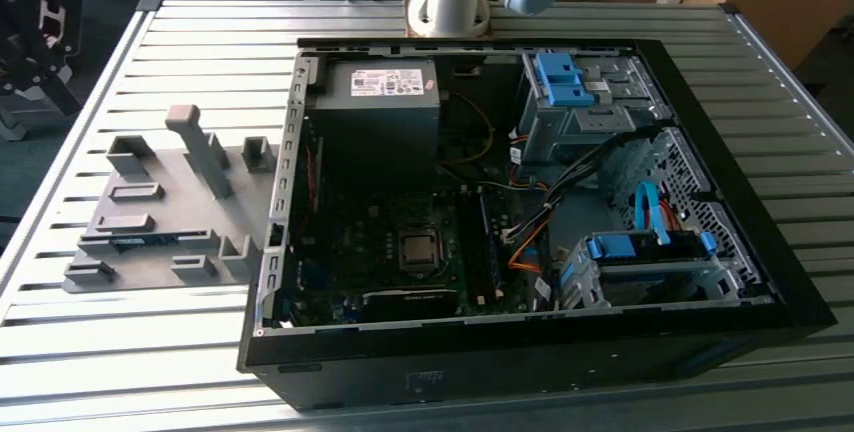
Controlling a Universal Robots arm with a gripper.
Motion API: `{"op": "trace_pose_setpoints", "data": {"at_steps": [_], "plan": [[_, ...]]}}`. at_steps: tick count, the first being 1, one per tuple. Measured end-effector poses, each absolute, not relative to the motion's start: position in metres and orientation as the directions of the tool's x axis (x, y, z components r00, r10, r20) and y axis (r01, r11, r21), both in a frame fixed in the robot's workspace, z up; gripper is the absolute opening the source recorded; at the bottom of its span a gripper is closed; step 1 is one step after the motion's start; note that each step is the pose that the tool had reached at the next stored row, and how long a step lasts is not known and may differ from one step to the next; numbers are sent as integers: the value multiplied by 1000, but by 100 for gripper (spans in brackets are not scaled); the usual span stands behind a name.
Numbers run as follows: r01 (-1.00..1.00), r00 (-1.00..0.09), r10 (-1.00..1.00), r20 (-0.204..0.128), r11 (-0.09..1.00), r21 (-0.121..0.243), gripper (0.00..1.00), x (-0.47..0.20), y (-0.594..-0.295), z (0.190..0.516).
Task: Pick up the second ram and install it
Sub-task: 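Pick up the second ram and move it above second insertion slot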
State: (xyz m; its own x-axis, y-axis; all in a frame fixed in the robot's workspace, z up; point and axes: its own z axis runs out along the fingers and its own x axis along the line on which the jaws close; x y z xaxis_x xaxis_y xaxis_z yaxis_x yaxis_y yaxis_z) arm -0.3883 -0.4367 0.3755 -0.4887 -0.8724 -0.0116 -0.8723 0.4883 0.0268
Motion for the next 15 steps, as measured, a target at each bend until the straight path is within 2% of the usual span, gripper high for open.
{"op": "trace_pose_setpoints", "data": {"at_steps": [15], "plan": [[-945, -328, -945, -12, 327, 27, 11, -388, -437, 375]]}}
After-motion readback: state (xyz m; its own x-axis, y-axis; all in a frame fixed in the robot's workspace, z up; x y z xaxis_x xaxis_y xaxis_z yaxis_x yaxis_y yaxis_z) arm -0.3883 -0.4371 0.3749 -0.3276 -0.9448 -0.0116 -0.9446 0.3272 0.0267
